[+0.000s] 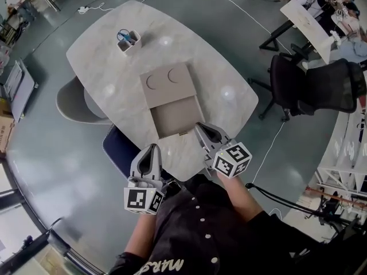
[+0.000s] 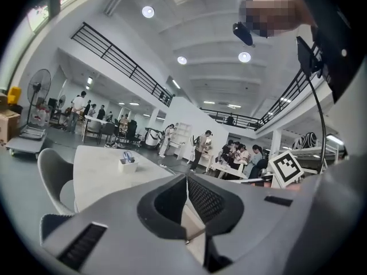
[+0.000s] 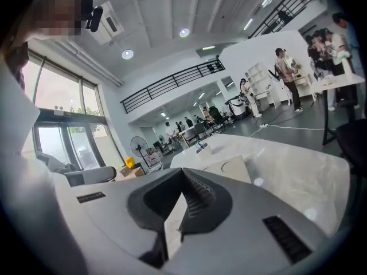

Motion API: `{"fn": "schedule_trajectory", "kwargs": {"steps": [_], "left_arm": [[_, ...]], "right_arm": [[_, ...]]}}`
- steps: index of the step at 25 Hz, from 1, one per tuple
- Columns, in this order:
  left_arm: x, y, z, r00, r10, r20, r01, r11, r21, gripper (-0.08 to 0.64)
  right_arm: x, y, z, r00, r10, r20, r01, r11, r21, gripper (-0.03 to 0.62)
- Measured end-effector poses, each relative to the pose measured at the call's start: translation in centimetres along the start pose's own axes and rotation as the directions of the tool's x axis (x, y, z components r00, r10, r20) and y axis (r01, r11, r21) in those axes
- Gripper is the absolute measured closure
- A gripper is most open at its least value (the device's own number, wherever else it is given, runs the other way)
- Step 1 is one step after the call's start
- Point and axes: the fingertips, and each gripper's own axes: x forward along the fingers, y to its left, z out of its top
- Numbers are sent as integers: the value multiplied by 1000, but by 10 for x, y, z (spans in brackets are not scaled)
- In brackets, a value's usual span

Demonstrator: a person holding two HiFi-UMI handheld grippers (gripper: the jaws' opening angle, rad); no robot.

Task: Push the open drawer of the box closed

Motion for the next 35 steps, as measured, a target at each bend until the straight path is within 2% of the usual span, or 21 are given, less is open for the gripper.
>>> {"fn": "schedule_trajectory", "kwargs": {"steps": [8,14,22,27,35], "left_arm": [[3,7,-39,996,40,-80,-44,998,-50,541],[17,3,-65,993,41,-113,-53,993,-101,541],[18,-4,-102,986,19,-165,-43,989,-143,541],[15,-1,-112,981,41,-190,-74,983,-170,541],[11,-1,-118,978,57,-199,-93,980,-176,541]], "right_arm": [[32,-36,-70,988,26,-153,-5,991,135,595],[49,-54,-128,968,68,-241,-3,966,258,594],[52,-69,-196,929,64,-365,69,938,340,554],[54,-76,-215,915,59,-398,106,919,379,549],[55,-83,-216,910,50,-412,135,903,409,535]]}}
